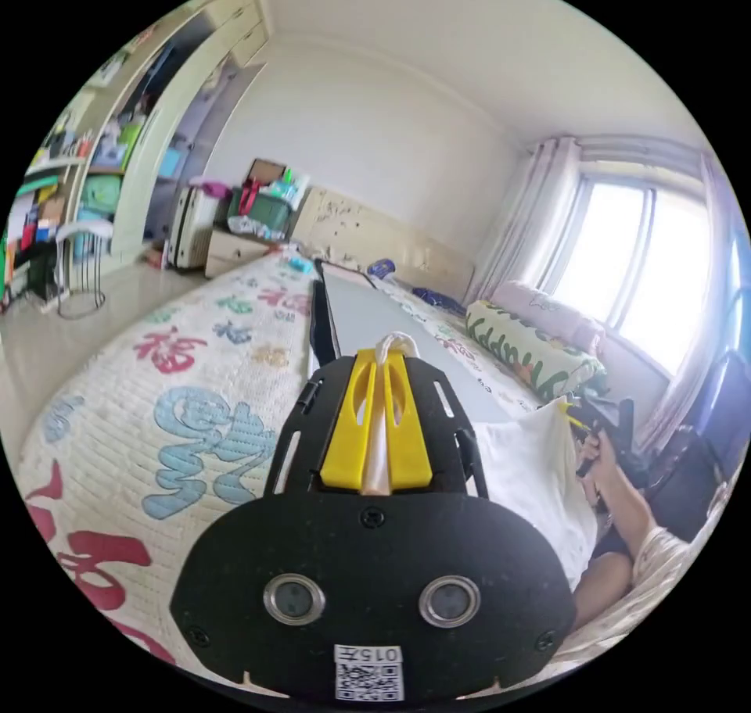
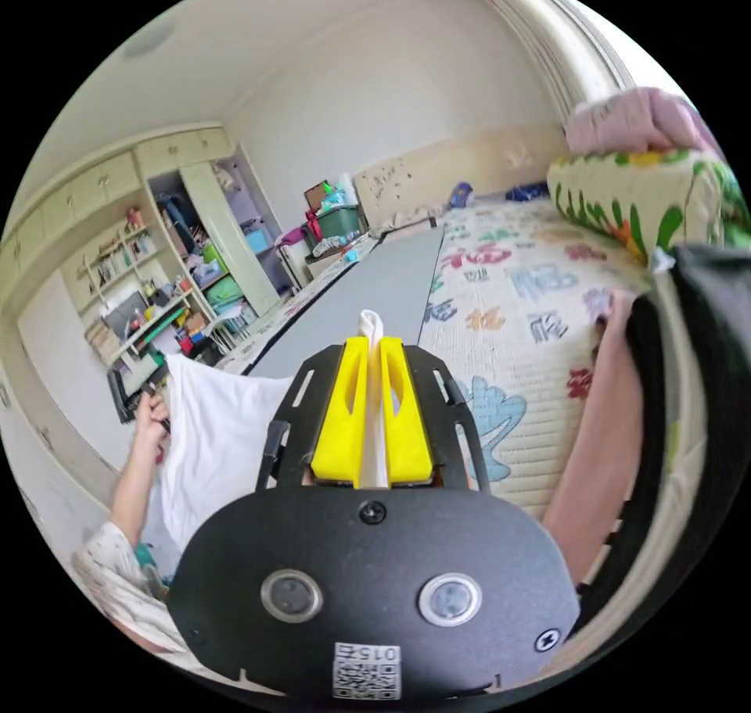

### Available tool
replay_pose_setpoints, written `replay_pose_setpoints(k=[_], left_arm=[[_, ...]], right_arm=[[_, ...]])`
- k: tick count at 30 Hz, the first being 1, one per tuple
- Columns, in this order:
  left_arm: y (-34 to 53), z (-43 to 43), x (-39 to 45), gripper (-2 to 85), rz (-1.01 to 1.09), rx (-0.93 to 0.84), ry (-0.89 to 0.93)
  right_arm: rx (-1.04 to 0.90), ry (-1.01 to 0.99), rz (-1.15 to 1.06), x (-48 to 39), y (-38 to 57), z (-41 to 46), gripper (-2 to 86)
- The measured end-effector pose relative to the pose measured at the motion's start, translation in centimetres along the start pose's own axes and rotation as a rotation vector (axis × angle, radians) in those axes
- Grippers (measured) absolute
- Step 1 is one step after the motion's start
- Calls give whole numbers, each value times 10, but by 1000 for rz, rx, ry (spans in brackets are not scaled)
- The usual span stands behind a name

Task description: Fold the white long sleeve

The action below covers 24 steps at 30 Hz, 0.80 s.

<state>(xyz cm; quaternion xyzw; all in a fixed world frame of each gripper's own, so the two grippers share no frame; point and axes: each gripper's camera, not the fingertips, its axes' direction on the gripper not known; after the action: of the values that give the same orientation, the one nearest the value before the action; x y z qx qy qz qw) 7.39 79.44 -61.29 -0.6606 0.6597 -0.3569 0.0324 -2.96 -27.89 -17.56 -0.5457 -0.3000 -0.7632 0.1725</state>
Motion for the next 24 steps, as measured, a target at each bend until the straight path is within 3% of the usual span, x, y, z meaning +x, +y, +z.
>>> replay_pose_setpoints(k=[2,6,13,18,21,24], left_arm=[[20,51,-32,-1,-87,-62,25],[47,133,-70,0,-49,-214,1],[135,214,-132,0,-90,-272,3],[180,224,-174,3,-201,-219,182],[196,236,-169,9,-205,-223,199],[211,238,-162,19,-206,-188,237]], right_arm=[[-54,-49,70,21,-28,30,24],[-186,-10,107,53,-80,82,23],[-275,-75,179,86,-115,124,23],[-179,-184,231,102,-103,105,29],[-90,-205,260,107,-84,87,19],[37,-46,153,82,-68,58,7]])
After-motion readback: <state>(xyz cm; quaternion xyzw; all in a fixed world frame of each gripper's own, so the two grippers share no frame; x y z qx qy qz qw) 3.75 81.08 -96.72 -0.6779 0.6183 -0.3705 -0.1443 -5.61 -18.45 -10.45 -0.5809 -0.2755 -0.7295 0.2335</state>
